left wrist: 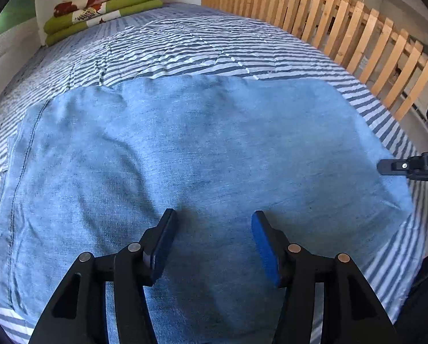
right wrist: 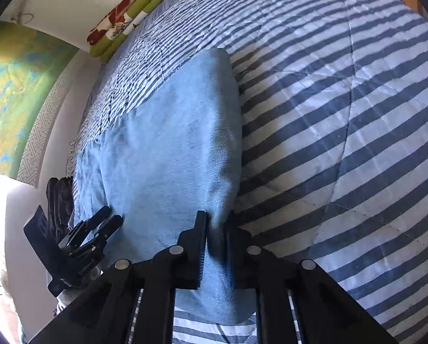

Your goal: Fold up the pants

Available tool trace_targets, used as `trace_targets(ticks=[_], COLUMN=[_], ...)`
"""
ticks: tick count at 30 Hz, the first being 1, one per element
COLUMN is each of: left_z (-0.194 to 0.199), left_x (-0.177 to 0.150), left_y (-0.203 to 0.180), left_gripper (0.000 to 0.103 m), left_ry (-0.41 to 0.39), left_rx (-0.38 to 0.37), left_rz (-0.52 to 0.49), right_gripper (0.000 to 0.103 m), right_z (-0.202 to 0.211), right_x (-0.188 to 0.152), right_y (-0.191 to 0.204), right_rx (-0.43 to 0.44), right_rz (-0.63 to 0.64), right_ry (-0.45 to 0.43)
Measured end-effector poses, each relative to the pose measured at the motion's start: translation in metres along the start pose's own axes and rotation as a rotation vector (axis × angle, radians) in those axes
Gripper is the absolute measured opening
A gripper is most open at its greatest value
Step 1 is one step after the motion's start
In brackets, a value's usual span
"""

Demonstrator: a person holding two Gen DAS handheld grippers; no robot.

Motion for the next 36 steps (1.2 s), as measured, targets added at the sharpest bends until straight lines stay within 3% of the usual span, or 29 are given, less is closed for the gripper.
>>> trace_targets(ticks=[4,8,12,16,21,24,27,29,31,34,36], left_z=[0.041,0.085,0.109,0.120,0.112,0.093,0.092,0.094,0.099,0.105,0.108], left_x=[0.010,0.002,-0.009,-0.027,-0.065,-0.087,-0.094,-0.095,-0.093,-0.086,-0.080], left_y=[0.027,0.072,0.133,0.203,0.281,0.317,0.346,0.353,0.354,0.337,0.318], left_gripper=[0.057,0.058,0.058,0.058,0.057,0.056,0.056,0.056,0.056,0.056,0.057], left_ry=[-0.074,-0.139,-0.181,-0.224,-0.230,-0.171,-0.182,-0.190,-0.203,-0.217,-0.218], left_rx=[-0.051,-0.018,0.008,0.062,0.019,-0.034,-0.033,-0.055,-0.069,-0.117,-0.171], left_rz=[0.076,0.104,0.189,0.282,0.475,0.588,0.639,0.658,0.640,0.595,0.562], right_gripper=[0.006,0.005,0.005,0.005,0.005,0.005,0.010,0.013,0.014,0.017,0.028], right_z=[0.026,0.039,0.023,-0.029,-0.124,-0.190,-0.254,-0.269,-0.261,-0.224,-0.185], right_x=[0.012,0.019,0.012,-0.006,-0.043,-0.066,-0.082,-0.084,-0.082,-0.074,-0.065], right_y=[0.052,0.112,0.186,0.262,0.334,0.353,0.343,0.339,0.347,0.368,0.375], right_rx=[0.050,0.047,0.037,0.030,0.018,-0.031,-0.109,-0.125,-0.060,0.112,0.203], right_rz=[0.020,0.105,0.231,0.356,0.471,0.513,0.515,0.492,0.489,0.459,0.441], right_ry=[-0.071,-0.109,-0.104,-0.051,0.066,0.139,0.238,0.267,0.257,0.238,0.189])
Point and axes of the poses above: each gripper's, at about its wrist camera, not at the fingertips, and z roughly against the way its jaws point, y to its left, x to its top, the point moved 10 cm from there along -z, roughly the way its jaws point, and after that the axes turned 12 degrees about x, right-handed, at the moved point
